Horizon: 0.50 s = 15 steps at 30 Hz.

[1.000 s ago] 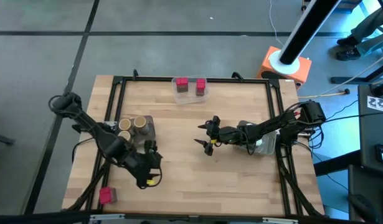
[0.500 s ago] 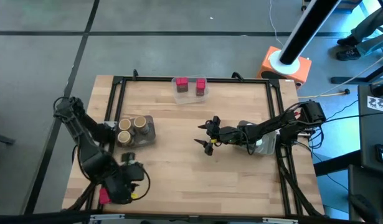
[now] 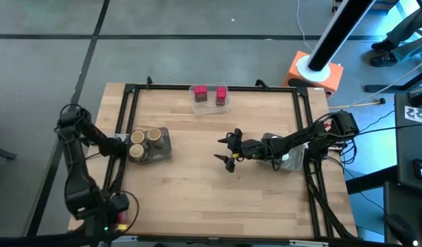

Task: Sort spices by type
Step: Put the red seasoning bottle into the transparent bin

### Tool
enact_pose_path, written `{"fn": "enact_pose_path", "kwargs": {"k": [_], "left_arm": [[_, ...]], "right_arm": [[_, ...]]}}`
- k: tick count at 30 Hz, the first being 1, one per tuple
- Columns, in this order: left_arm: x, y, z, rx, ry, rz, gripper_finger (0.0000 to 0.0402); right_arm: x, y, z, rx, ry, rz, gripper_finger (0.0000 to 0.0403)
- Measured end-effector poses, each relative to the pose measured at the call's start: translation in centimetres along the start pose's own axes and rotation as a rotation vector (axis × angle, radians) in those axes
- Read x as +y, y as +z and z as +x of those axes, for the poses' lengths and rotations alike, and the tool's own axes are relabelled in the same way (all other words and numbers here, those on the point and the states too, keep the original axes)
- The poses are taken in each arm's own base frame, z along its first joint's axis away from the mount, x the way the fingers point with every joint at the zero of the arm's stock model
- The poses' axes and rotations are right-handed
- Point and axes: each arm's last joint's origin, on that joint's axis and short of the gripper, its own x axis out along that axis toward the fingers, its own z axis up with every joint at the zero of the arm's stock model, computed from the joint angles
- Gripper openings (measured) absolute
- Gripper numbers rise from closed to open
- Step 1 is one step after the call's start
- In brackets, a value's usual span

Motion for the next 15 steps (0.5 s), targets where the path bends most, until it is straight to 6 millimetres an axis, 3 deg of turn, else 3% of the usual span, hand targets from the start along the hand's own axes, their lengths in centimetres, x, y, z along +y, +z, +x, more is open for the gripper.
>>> {"fn": "enact_pose_path", "kwargs": {"k": [5,15], "left_arm": [[1.1,-1.6,1.8,0.009,0.036,-0.037,0.0008],[2.8,-1.0,4.3,-0.051,0.101,0.079,0.0001]], "right_arm": [[0.0,0.0,0.0,-0.004,0.001,0.023,0.0321],[0.0,0.1,0.0,-0.006,0.000,0.052,0.0321]]}}
